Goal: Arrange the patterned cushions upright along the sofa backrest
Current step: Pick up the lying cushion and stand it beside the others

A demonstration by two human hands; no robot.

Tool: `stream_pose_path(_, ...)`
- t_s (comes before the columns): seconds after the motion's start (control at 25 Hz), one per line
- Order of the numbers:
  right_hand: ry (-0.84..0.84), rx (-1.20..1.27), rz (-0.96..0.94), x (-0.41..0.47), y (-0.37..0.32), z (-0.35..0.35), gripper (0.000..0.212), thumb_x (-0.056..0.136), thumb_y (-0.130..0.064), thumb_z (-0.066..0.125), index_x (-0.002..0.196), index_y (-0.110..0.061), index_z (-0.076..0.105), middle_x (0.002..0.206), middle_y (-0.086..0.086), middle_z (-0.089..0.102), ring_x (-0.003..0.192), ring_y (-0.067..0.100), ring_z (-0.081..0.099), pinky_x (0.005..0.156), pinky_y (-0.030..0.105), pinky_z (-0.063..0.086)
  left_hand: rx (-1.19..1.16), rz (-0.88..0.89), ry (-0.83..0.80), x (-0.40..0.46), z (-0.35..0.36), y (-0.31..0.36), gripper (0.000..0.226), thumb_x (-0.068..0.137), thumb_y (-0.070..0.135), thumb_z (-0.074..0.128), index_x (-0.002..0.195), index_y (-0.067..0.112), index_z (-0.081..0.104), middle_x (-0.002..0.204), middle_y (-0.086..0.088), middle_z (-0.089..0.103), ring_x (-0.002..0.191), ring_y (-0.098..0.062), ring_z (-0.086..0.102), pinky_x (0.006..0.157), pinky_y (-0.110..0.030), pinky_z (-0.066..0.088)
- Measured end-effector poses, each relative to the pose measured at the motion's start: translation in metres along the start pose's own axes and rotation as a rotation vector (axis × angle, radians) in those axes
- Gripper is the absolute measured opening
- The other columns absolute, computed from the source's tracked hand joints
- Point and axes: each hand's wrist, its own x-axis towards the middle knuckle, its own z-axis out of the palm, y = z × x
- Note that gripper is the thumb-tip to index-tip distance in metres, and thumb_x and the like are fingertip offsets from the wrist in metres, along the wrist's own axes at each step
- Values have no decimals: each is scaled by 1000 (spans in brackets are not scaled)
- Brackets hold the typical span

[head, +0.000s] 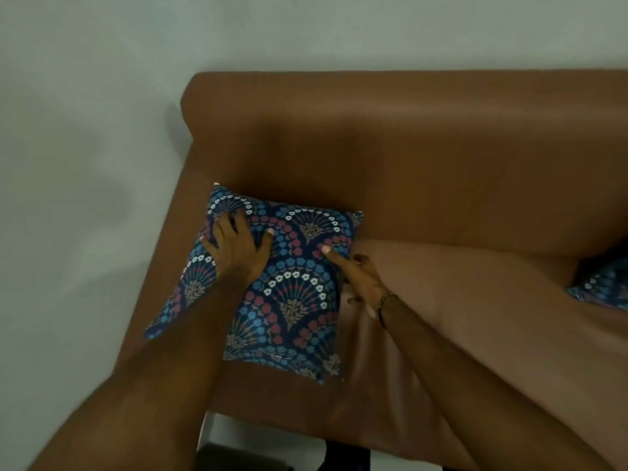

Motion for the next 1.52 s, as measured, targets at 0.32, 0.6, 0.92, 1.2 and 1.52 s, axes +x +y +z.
stream_pose_path(0.32, -91, 1, -6, -1, -15, 15, 59, 81, -36, 90, 132, -22, 64, 123, -2, 76, 94, 12, 73, 57, 25, 57, -721, -447, -225, 35, -27, -47, 142, 34, 69, 99, 153, 13, 44, 151, -9, 57, 131, -29, 60, 112, -50, 51)
stream_pose_path(0.6, 176, 43, -291, -26, -22, -167, 78, 71, 7, 90, 141, -8, 59, 129, 9, 76, 95, 12, 80, 67, 28, 65, -1061, -115, -269, -49, -9, 92, 98, 64, 21, 100, 147, 25, 48, 135, 7, 63, 120, -16, 63, 103, -39, 52)
stream_pose_path(0.92, 423, 50, -447, -44, -8, -332, 87, 63, 6, 93, 139, -10, 54, 132, 8, 70, 118, 25, 70, 96, 52, 61, -1045, 65, -278, -97, 79, 238, 99, 67, 15, 98, 145, 32, 39, 136, 12, 57, 124, -5, 58, 108, -30, 48)
stream_pose_path(1.2, 524, 81, -434, -11, 22, -343, 85, 71, 11, 91, 141, -13, 51, 128, -2, 68, 111, 10, 68, 90, 31, 63, -878, 100, -300, -90, 126, 244, 87, 74, 12, 93, 144, 19, 42, 132, 7, 54, 112, 0, 57, 92, 0, 47)
stream_pose_path(1.52, 380, 66, 181, 2, 64, -206, 67, 90, -37, 81, 147, -13, 57, 147, 7, 58, 125, 31, 56, 99, 54, 56, -53, 175, -252, -44, 137, 75, 94, 82, 75, 40, 152, 12, 40, 157, -26, 37, 145, -49, 33, 120, -70, 20)
